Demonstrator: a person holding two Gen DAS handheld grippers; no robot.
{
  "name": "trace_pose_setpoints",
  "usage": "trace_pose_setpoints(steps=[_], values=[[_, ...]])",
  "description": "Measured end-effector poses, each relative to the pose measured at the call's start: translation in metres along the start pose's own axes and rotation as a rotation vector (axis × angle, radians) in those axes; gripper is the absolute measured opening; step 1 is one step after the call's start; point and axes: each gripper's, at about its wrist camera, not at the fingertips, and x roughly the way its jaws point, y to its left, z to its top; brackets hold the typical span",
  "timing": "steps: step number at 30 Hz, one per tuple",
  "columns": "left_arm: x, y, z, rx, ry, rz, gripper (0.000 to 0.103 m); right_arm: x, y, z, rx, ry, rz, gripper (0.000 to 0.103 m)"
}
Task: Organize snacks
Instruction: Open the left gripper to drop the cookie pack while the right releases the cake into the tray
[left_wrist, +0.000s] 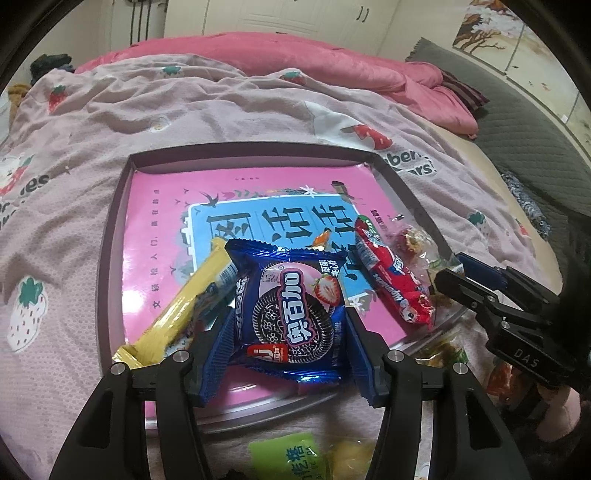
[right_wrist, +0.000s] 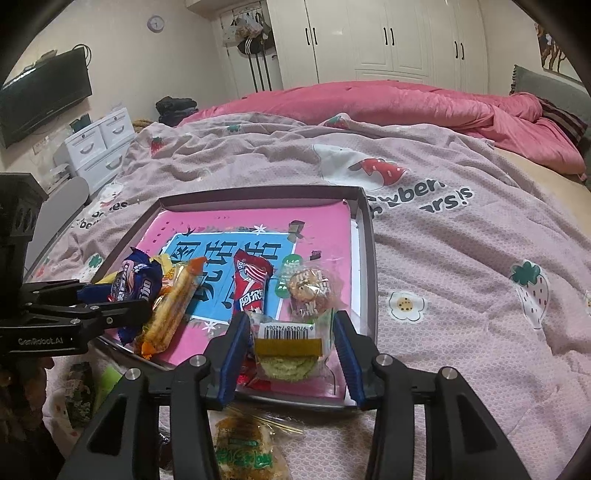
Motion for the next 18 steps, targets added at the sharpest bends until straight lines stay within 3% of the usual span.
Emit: trace_pose_setpoints(steps=[18], values=[[-0.011,-0.002,0.004,0.022,-0.023,0.020,0.060,-0.007,0.002,0.002,0.004,-0.024,0.012,0.052]])
